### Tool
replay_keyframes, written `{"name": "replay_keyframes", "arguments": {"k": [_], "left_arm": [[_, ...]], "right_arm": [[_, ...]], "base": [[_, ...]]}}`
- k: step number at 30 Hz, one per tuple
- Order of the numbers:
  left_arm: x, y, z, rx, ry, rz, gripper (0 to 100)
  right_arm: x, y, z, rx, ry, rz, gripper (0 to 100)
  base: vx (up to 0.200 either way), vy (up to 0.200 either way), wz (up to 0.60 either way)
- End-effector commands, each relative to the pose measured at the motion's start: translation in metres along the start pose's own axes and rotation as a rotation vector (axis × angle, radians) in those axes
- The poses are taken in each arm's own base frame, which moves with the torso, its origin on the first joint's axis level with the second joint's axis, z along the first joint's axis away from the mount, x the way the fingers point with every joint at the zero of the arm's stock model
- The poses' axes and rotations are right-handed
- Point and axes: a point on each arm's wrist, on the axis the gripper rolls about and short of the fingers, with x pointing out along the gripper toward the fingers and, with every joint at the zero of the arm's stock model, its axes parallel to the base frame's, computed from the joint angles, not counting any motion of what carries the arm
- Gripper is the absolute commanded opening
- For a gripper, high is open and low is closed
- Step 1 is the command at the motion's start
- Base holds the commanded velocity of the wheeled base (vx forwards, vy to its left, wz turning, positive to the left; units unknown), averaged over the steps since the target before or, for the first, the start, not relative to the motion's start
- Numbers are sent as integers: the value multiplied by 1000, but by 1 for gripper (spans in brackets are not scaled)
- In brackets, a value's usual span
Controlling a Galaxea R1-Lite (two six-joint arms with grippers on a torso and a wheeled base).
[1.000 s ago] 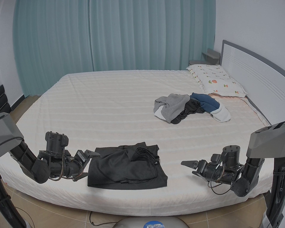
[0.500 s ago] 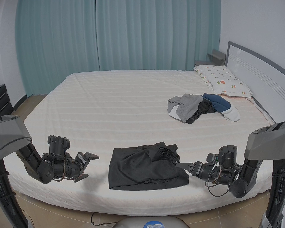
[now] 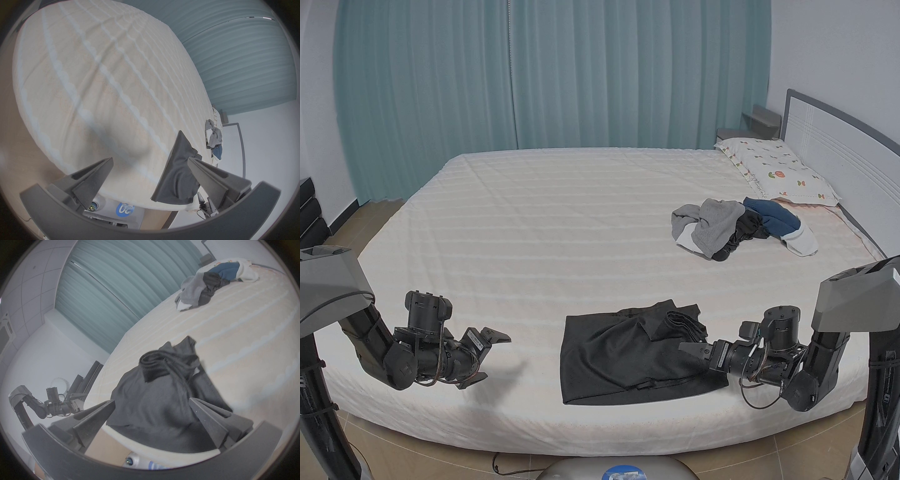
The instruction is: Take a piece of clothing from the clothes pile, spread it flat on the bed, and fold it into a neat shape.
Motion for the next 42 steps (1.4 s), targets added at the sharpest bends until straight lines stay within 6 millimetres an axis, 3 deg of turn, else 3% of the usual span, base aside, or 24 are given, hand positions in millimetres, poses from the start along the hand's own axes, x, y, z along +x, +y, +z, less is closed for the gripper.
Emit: {"name": "replay_keyframes", "arguments": {"k": [1, 15, 16, 23, 28, 32, 42], "left_arm": [[1, 1, 0, -2, 3, 4, 100], [2, 0, 0, 5, 2, 1, 100], [3, -1, 1, 4, 1, 0, 100], [3, -1, 1, 4, 1, -1, 100], [3, -1, 1, 4, 1, -1, 100], [3, -1, 1, 4, 1, -1, 100], [3, -1, 1, 4, 1, -1, 100]], "right_arm": [[-5, -5, 7, -6, -33, -27, 100], [15, -17, -23, -16, 67, -55, 100], [17, -18, -24, -15, 69, -57, 0], [11, -19, -19, -16, 57, -63, 0], [-11, -16, -13, -19, 51, -84, 0], [-22, -25, -14, -41, 60, -123, 0], [-25, -32, -19, -47, 86, -145, 0]], "base": [[0, 0, 0], [0, 0, 0], [0, 0, 0], [0, 0, 0], [0, 0, 0], [0, 0, 0], [0, 0, 0]]}}
